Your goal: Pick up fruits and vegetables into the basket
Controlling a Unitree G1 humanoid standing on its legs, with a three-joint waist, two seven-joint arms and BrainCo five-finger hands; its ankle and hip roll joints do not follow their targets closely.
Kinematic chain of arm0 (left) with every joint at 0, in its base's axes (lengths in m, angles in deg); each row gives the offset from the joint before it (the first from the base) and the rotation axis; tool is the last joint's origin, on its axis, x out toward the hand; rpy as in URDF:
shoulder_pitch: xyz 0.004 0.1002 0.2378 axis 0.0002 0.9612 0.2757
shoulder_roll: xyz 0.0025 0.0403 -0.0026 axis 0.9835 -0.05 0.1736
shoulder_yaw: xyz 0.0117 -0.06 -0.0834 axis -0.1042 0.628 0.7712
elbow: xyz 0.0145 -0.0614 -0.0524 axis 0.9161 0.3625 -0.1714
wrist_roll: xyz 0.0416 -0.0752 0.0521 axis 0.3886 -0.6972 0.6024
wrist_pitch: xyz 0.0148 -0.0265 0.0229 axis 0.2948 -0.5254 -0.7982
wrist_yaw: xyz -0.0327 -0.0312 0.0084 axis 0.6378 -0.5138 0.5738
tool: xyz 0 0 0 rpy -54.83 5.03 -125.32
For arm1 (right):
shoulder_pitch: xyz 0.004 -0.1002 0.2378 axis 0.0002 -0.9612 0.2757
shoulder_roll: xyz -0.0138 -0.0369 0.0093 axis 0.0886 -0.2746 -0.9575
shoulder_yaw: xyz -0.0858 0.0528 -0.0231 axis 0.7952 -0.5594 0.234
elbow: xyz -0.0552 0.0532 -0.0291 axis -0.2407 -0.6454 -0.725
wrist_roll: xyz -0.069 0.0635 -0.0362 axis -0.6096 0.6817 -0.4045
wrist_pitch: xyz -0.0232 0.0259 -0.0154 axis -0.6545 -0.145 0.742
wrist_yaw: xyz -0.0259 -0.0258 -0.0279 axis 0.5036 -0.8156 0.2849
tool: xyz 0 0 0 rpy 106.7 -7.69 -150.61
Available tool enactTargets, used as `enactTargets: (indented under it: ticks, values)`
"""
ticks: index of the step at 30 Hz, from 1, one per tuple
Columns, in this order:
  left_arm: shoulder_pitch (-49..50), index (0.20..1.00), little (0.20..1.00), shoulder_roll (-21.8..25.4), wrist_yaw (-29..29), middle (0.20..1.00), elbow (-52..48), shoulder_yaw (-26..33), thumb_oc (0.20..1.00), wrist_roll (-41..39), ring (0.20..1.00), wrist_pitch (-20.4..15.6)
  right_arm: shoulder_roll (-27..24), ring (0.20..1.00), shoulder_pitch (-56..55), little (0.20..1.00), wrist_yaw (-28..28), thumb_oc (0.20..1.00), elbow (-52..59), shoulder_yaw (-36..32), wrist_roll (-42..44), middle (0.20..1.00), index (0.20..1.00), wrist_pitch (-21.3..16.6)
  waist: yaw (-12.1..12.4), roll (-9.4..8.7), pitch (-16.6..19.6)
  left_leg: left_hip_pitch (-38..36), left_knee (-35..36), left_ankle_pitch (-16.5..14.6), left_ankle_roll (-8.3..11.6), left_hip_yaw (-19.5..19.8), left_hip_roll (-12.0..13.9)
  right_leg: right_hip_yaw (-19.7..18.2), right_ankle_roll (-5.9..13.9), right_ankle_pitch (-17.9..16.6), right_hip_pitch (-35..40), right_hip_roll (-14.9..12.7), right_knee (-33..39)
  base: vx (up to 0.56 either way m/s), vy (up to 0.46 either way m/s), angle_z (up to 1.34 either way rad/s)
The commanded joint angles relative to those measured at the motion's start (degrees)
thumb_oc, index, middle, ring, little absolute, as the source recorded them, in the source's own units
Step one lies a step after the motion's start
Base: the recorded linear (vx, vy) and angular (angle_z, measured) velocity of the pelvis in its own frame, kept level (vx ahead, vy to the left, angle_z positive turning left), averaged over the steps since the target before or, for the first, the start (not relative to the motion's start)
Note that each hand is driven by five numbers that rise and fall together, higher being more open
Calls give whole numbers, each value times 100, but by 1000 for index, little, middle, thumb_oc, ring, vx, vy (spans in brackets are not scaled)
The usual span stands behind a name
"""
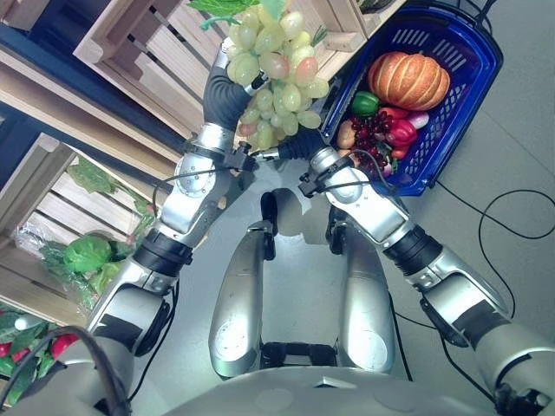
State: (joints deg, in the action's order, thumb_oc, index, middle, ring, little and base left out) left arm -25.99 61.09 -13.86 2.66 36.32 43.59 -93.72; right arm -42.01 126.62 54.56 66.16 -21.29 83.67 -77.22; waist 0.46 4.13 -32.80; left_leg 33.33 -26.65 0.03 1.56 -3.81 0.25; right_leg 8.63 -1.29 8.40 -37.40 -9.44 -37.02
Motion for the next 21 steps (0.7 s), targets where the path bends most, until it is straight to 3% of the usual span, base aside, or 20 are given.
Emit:
enactTargets:
  ticks: [1,3,4,6,7,10,16,17,21]
  values:
    - [-233,200,200,-384,-271,200,-827,-457,200,-313,200,-446,754,1000,490,1000,-240,1000,332,181,313,1000,1000,-579,67,19,300,-215,-109,-937,-440,-314,-469,266,212,88,361,196,441,0,0,0]
    - [-192,200,200,-460,-327,200,-819,-501,200,-412,200,-465,798,1000,482,1000,-210,1000,272,183,447,1000,1000,-665,76,9,300,-224,-105,-939,-450,-316,-466,286,214,87,373,191,442,29,-33,5]
    - [-137,200,200,-507,-346,200,-808,-556,200,-463,200,-489,832,1000,439,1000,-203,1000,208,170,565,1000,1000,-750,90,7,300,-345,-139,-1103,-424,-271,-478,260,270,239,489,188,391,-12,-32,7]
    - [-159,200,200,-515,-360,200,-824,-574,200,-481,200,-514,833,1000,446,1000,-124,1000,221,137,650,1000,1000,-853,86,4,300,-231,-82,-932,-455,-305,-471,330,222,71,399,173,475,-2,-27,9]
    - [-101,200,200,-550,-323,200,-820,-617,200,-412,200,-565,869,1000,369,1000,-38,1000,205,113,720,1000,1000,-914,88,3,300,-343,-133,-1101,-432,-261,-483,290,279,225,496,175,402,84,-26,9]
    - [-69,200,200,-571,-245,200,-832,-635,200,-401,200,-563,908,1000,303,1000,138,1000,187,25,826,1000,1000,-1081,82,-5,300,-333,-134,-1107,-440,-269,-477,299,282,220,487,173,409,29,-7,2]
    - [130,200,200,-578,-128,200,-916,-555,200,-456,200,-569,914,1000,61,1000,867,1000,282,-266,1022,1000,1000,-1263,54,2,300,-315,-132,-1125,-455,-268,-482,297,282,224,470,164,415,-11,1,0]
    - [133,200,200,-574,-97,200,-958,-521,200,-365,200,-594,912,1000,47,1000,989,1000,312,-322,1007,1000,1000,-1286,45,6,300,-195,-71,-955,-483,-309,-476,342,228,59,370,160,507,-68,6,-1]
    - [257,200,200,-569,43,200,-1090,-473,200,-207,200,-717,959,1000,-167,1000,1414,1000,403,-495,930,1000,1000,-1314,11,21,300,-196,-49,-958,-489,-314,-484,315,218,68,363,173,518,-11,11,0]
